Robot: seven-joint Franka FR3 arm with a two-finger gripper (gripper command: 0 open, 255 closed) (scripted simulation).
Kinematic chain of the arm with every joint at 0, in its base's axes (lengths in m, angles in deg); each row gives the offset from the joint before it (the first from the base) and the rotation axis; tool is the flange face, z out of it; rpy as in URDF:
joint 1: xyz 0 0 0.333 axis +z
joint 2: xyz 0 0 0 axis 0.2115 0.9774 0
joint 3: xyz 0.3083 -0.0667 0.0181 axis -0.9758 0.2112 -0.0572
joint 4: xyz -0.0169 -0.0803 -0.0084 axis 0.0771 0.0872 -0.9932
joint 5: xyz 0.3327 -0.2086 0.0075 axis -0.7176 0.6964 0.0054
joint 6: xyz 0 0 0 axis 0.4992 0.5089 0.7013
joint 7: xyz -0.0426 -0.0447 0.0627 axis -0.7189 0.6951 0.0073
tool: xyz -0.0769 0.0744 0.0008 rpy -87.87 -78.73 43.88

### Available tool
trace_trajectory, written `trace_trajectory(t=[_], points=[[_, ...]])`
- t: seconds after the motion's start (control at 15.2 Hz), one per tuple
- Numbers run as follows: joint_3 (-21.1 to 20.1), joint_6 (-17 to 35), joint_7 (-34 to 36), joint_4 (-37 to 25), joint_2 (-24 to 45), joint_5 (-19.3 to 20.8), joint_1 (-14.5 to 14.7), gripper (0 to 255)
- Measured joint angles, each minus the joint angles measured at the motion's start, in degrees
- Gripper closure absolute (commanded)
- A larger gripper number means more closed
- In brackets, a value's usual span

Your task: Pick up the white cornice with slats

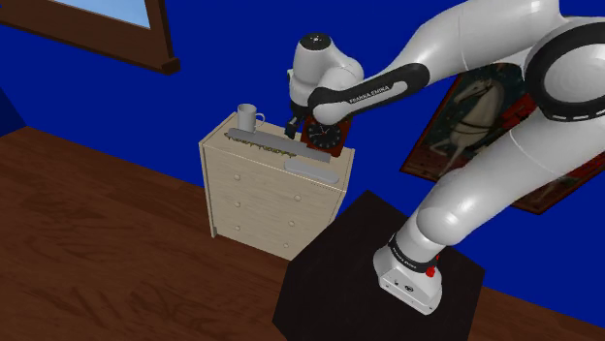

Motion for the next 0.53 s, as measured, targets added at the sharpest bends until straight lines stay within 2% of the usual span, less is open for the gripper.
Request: trace_trajectory(t=[0.26,0.53], points=[[-1.6,5.5,6.7,-3.9,9.3,10.2,-1.4,0],[-1.5,8.3,14.2,-9.6,18.6,21.6,-1.2,0]])
